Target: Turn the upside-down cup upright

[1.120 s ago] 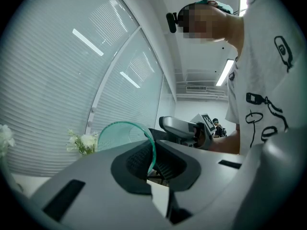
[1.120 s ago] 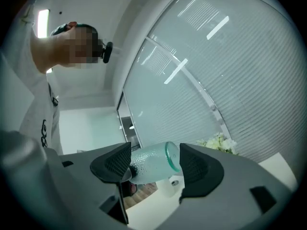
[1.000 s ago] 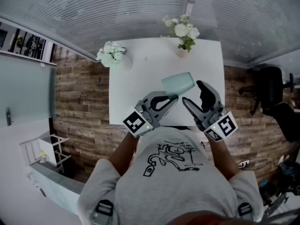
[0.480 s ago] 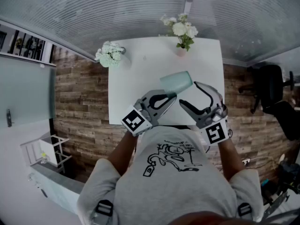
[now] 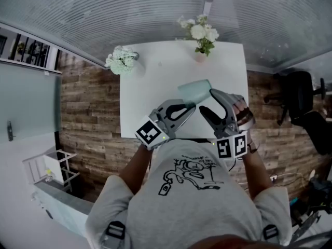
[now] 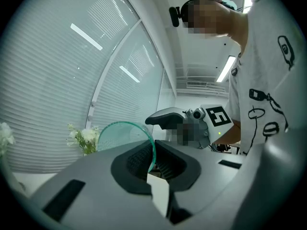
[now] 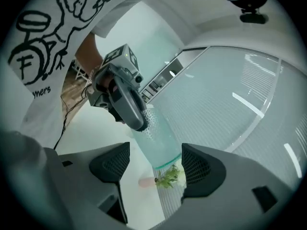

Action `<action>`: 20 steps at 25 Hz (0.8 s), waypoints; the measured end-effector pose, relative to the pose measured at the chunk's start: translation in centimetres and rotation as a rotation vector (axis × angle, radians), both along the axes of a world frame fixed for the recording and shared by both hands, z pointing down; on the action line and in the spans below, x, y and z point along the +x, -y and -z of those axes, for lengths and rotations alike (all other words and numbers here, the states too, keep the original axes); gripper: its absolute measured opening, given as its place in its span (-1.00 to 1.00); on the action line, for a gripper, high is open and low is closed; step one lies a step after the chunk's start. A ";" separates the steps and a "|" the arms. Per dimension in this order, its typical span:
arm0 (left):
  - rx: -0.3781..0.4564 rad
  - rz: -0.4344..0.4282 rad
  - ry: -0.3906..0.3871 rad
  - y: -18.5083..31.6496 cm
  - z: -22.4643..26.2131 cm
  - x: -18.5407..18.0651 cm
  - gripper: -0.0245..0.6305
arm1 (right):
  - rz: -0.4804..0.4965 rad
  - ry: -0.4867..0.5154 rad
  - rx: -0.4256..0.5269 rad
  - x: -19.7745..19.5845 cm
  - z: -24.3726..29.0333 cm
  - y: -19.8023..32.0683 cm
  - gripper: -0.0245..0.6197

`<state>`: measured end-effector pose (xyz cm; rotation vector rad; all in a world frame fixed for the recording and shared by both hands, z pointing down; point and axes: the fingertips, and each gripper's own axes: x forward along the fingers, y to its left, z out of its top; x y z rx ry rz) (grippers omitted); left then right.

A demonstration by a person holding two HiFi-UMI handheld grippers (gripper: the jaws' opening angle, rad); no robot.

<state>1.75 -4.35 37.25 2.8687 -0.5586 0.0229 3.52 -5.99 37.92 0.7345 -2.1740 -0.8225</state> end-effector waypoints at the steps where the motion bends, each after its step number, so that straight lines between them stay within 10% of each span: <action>1: -0.004 0.000 0.001 0.0 0.0 0.0 -0.88 | -0.003 -0.028 0.014 0.0 -0.2 0.0 0.12; 20: 0.008 -0.054 0.042 -0.8 -0.7 1.3 -0.88 | 0.001 -0.237 0.100 -1.6 -2.1 1.4 0.18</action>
